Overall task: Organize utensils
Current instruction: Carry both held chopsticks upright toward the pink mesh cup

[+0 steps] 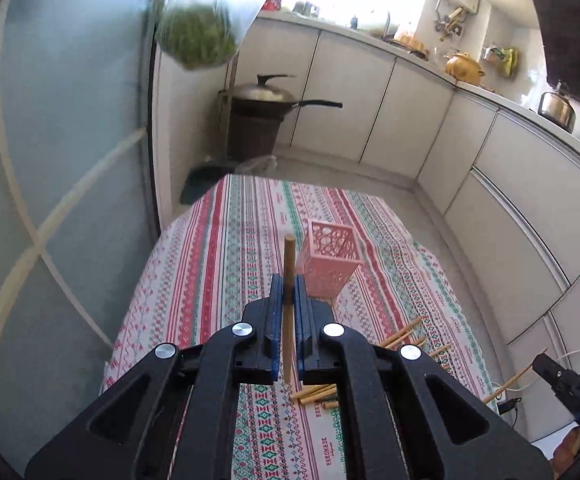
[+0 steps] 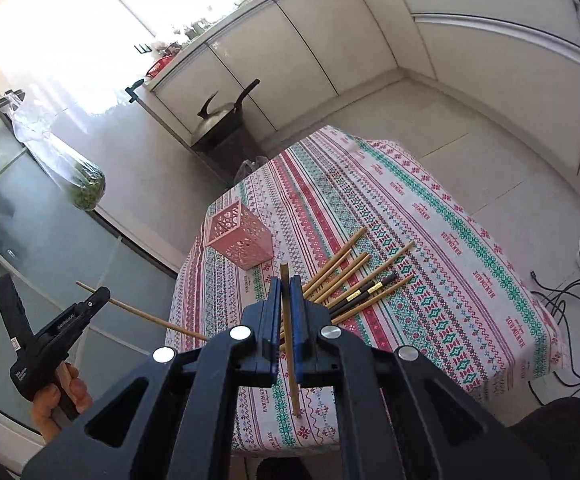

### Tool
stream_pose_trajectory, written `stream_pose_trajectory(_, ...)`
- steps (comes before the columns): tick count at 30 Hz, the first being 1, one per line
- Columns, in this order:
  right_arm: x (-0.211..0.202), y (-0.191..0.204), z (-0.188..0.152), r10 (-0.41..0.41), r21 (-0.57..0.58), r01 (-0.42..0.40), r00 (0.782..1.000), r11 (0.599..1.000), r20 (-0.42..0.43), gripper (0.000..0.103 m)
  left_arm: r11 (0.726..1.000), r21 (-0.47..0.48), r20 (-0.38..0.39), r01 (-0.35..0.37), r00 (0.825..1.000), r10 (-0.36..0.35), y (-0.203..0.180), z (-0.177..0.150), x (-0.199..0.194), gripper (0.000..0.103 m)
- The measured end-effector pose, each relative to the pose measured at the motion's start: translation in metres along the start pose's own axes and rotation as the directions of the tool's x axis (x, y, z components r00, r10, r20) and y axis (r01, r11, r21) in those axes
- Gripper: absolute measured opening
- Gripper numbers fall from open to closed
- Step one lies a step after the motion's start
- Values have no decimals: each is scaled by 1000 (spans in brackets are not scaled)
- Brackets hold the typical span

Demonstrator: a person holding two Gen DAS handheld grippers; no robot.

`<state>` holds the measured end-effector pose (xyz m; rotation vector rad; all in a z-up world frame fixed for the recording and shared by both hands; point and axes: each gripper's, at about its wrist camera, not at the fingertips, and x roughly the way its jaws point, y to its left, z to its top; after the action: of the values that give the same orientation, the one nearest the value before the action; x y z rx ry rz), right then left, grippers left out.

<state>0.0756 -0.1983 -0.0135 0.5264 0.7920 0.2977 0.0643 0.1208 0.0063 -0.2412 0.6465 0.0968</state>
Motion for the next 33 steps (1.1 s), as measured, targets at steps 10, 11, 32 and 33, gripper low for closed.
stream_pose_trajectory(10,5,8,13,-8,-18,8,1000,1000,12,5,1000,22,57,16,998,-17,-8,11,-4,5)
stream_pose_trajectory(11,5,8,14,-6,-17,6,1000,1000,14,5,1000,21,61,18,998,-19,-7,11,-5,5)
stream_pose_trajectory(32,-8,66,94,90,-73,-81,987,994,132,5,998,46,193,44,980,-53,-23,65,-22,5)
stream_pose_trajectory(33,-7,74,104,98,-83,-86,985,993,145,5,998,46,204,47,977,-56,-24,70,-22,5)
